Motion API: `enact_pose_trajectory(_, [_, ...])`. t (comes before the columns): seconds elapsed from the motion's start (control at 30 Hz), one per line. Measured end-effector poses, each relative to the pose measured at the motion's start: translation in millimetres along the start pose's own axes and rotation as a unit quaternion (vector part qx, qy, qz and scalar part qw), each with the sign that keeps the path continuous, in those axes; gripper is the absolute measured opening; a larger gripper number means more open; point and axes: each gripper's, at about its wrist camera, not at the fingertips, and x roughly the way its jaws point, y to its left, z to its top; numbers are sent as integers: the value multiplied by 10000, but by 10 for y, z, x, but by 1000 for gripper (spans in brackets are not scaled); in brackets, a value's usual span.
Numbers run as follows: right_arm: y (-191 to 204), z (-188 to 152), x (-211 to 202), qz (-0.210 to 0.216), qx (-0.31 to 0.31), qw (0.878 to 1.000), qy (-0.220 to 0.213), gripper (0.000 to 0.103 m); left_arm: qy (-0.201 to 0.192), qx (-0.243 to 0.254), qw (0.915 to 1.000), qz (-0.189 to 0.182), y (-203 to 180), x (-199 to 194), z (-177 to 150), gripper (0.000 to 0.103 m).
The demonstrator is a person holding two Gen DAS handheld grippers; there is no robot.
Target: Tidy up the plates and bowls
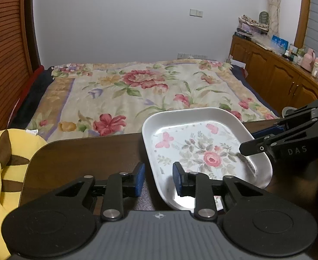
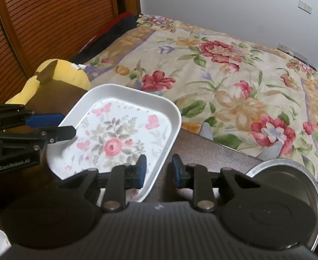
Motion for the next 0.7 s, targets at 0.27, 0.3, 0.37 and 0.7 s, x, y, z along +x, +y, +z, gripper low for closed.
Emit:
enact_pose_trajectory(0.27, [22, -8, 42, 8, -82, 9999, 83, 20, 76, -22, 10000, 17, 18, 59, -23, 19])
enact_pose_trajectory(0.3, [26, -8, 39, 6, -84, 9999, 84, 20, 75, -20, 10000, 15, 18, 58, -20, 19])
enact_pose_trajectory(0.37, [26, -7, 37, 10, -85, 9999, 80, 20, 78, -26, 10000, 0, 19, 58, -25, 15])
enact_pose_trajectory(0.7, [34, -14, 24, 177, -79, 9996, 195, 17, 198, -91, 9998, 14, 35, -24, -24, 11])
